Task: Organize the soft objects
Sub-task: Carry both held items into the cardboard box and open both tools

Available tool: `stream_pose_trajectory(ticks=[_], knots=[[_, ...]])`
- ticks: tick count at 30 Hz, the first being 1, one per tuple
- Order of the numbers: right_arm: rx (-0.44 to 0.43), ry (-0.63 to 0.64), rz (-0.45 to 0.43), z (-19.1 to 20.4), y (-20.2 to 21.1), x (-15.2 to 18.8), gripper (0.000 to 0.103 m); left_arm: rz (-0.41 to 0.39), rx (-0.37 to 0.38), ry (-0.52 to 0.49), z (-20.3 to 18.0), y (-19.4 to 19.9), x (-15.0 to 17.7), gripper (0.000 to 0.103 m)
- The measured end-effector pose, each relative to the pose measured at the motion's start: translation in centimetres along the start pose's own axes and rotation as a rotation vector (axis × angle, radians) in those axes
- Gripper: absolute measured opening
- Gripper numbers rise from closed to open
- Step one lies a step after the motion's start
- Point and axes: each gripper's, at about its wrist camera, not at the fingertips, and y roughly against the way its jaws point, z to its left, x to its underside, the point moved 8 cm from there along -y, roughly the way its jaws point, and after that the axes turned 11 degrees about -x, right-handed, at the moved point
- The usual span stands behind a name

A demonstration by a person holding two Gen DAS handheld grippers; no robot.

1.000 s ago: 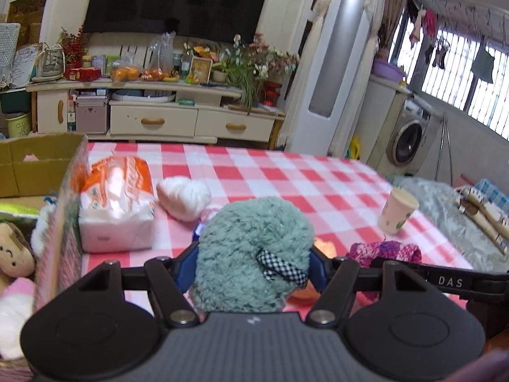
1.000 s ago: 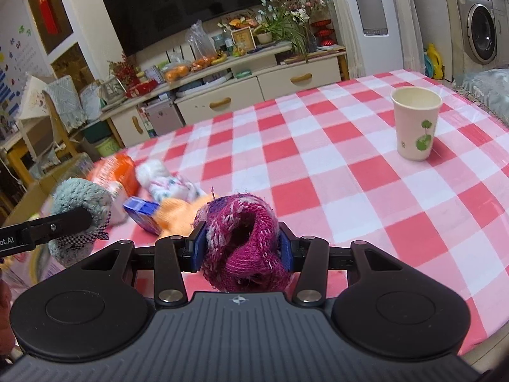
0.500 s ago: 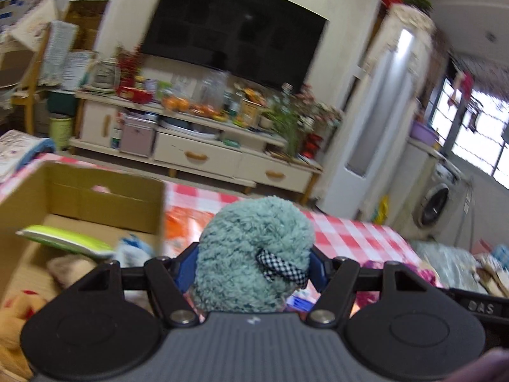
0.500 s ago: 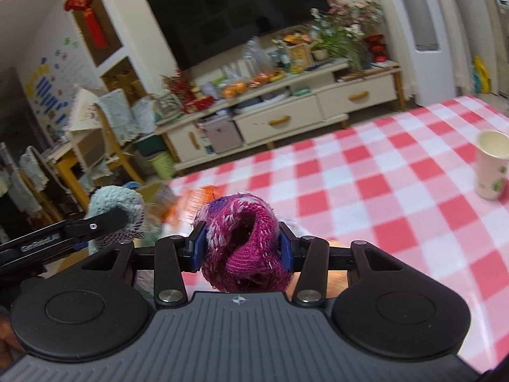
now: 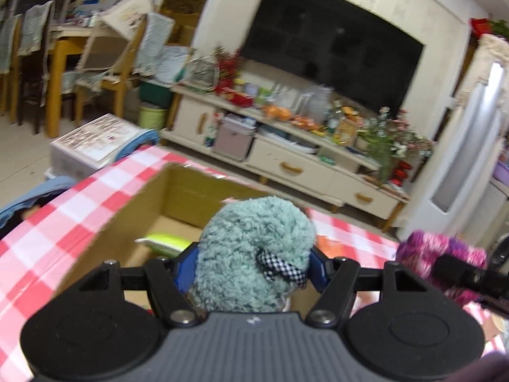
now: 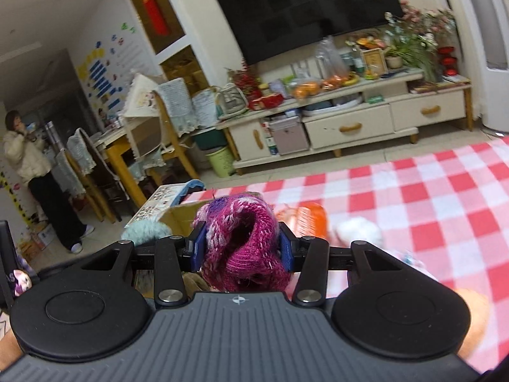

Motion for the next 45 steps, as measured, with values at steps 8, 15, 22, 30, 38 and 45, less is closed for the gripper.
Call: stream_pose_trajectory(ticks=[8, 15, 22, 30, 38, 45], knots=[[-0.026, 0.059, 0.052, 1.1, -5.9, -0.6, 0.057, 0.078, -0.104, 0.004, 3.0, -2.0, 0.5, 0.068], [-0.039, 0.101, 0.096, 2.3, -9.5, -0.5, 0.058, 0.11, -0.139, -0.021, 3.7, -2.3, 1.1, 0.068], [-0.03, 0.135, 0.107, 2.8, -12.1, -0.5, 0.066, 0.138, -0.142, -0.056, 3.2, -2.7, 1.6, 0.07], [0.019, 0.125, 0.077, 2.1, -11.2, -0.7, 0.1, 0.139, -0.18, -0.1, 2.8, -3.0, 1.8, 0.089], [0.085, 0.079, 0.013, 0.6, -7.0, -0.6, 0.103, 0.081, -0.196, -0.093, 2.9, -2.0, 1.0, 0.097], [0.105, 0.072, -0.03, 0.0, -3.7, -0.4, 0.103, 0.058, -0.187, -0.093, 2.5, -1.5, 0.7, 0.097]])
